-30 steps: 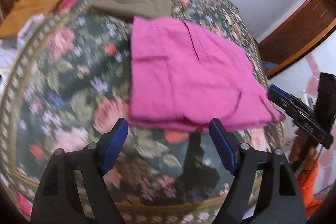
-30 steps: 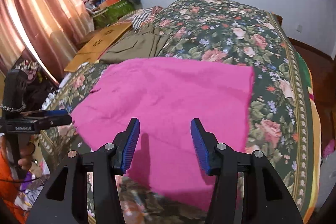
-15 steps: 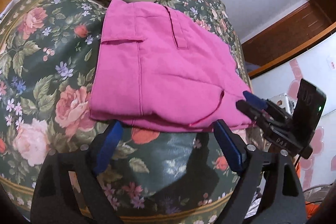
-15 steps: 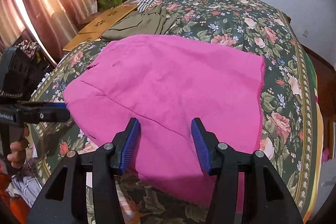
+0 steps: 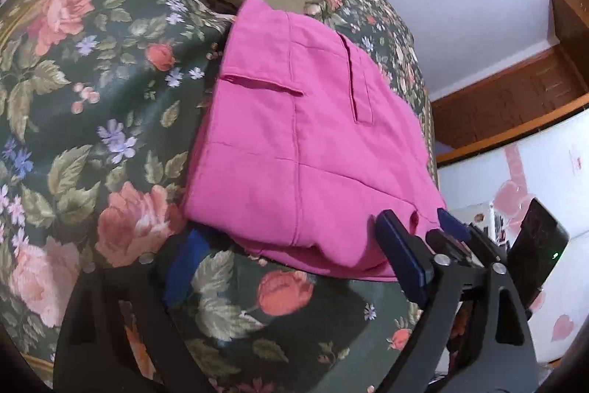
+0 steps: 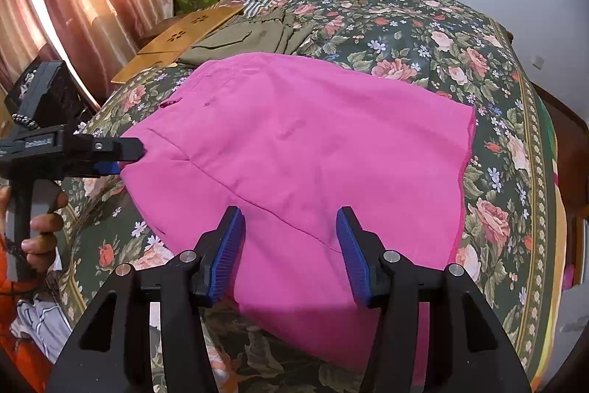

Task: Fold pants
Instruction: 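Grasp the folded pants' edge with the left gripper and lift it toward the right tool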

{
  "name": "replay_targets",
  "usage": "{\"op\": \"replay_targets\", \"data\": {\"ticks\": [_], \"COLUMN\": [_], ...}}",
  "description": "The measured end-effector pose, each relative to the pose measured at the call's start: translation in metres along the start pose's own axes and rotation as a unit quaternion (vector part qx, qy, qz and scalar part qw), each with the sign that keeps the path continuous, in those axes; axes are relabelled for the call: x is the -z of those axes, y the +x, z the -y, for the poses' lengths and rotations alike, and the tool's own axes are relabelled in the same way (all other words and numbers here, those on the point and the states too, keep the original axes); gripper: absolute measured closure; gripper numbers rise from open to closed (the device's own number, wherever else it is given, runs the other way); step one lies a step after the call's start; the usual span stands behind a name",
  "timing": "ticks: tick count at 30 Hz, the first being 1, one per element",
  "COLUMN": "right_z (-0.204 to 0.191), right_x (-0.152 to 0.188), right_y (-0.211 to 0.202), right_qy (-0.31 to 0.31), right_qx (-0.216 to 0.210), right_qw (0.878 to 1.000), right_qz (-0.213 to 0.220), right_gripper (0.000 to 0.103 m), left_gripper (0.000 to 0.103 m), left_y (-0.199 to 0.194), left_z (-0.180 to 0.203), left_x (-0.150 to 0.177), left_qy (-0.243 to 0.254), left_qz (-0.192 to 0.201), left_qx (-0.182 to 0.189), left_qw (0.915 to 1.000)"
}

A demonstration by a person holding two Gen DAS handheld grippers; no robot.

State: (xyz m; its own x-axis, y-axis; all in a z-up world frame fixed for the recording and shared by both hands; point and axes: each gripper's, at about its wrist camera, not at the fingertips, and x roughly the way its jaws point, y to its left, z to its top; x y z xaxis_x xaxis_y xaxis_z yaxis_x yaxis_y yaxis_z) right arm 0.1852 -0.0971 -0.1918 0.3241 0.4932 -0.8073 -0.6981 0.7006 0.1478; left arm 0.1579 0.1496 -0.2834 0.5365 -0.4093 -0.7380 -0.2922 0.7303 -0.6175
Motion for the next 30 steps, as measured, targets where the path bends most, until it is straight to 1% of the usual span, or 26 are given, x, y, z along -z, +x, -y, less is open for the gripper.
{"op": "replay_targets", "data": {"ticks": [1,4,6,7,8,10,11,12,13,15,17,20,22,24,27,30], "right_z": [0.0,0.001,0.002,0.002,0.003,0.003,0.003,0.003,0.004,0.005,0.006,0.006,0.005,0.005,0.004,0.002], "right_x": [0.0,0.0,0.0,0.0,0.0,0.0,0.0,0.0,0.0,0.0,-0.001,-0.001,-0.002,-0.004,-0.009,-0.016], "right_y": [0.0,0.001,0.0,0.0,0.0,0.0,0.0,0.0,0.0,0.0,0.001,0.001,0.0,-0.001,-0.005,-0.011], "right_qy": [0.001,0.001,0.002,0.002,0.002,0.002,0.002,0.003,0.003,0.005,0.007,0.012,0.02,0.027,0.038,0.049], "right_qx": [-0.001,-0.003,-0.005,-0.005,-0.006,-0.007,-0.008,-0.008,-0.009,-0.01,-0.011,-0.009,-0.003,0.0,-0.005,-0.015], "right_qw": [1.0,1.0,1.0,1.0,1.0,1.0,1.0,1.0,1.0,1.0,1.0,1.0,1.0,1.0,0.999,0.999], "right_qz": [0.0,0.0,0.001,0.001,0.001,0.001,0.001,0.001,0.001,0.0,0.0,-0.001,-0.001,-0.003,-0.001,0.013], "right_gripper": [0.054,0.054,0.054,0.054,0.054,0.054,0.054,0.054,0.054,0.053,0.052,0.051,0.05,0.05,0.05,0.049], "left_gripper": [0.004,0.004,0.006,0.012,0.015,0.029,0.033,0.044,0.053,0.063,0.07,0.077,0.078,0.078,0.079,0.079], "left_y": [0.003,0.008,0.011,0.011,0.01,0.006,0.005,0.004,0.003,0.0,-0.004,-0.018,-0.027,-0.037,-0.047,-0.056], "left_z": [0.001,0.003,0.005,0.005,0.004,0.002,0.003,0.006,0.01,0.025,0.041,0.06,0.071,0.085,0.104,0.118], "left_x": [-0.001,-0.005,-0.011,-0.014,-0.015,-0.02,-0.021,-0.021,-0.021,-0.019,-0.015,-0.011,-0.01,-0.007,-0.001,0.008], "left_qy": [-0.001,0.006,0.007,0.006,0.006,-0.001,0.0,0.006,0.016,0.054,0.095,0.123,0.144,0.174,0.212,0.241], "left_qz": [-0.002,-0.003,0.001,0.004,0.006,0.02,0.023,0.025,0.028,0.04,0.058,0.088,0.105,0.123,0.14,0.154], "left_qx": [0.005,-0.007,-0.02,-0.029,-0.033,-0.038,-0.039,-0.04,-0.044,-0.066,-0.099,-0.117,-0.123,-0.132,-0.145,-0.153], "left_qw": [1.0,1.0,0.9998,0.9996,0.9994,0.9991,0.999,0.9989,0.9985,0.9956,0.9888,0.9816,0.9762,0.9679,0.9563,0.9459]}}
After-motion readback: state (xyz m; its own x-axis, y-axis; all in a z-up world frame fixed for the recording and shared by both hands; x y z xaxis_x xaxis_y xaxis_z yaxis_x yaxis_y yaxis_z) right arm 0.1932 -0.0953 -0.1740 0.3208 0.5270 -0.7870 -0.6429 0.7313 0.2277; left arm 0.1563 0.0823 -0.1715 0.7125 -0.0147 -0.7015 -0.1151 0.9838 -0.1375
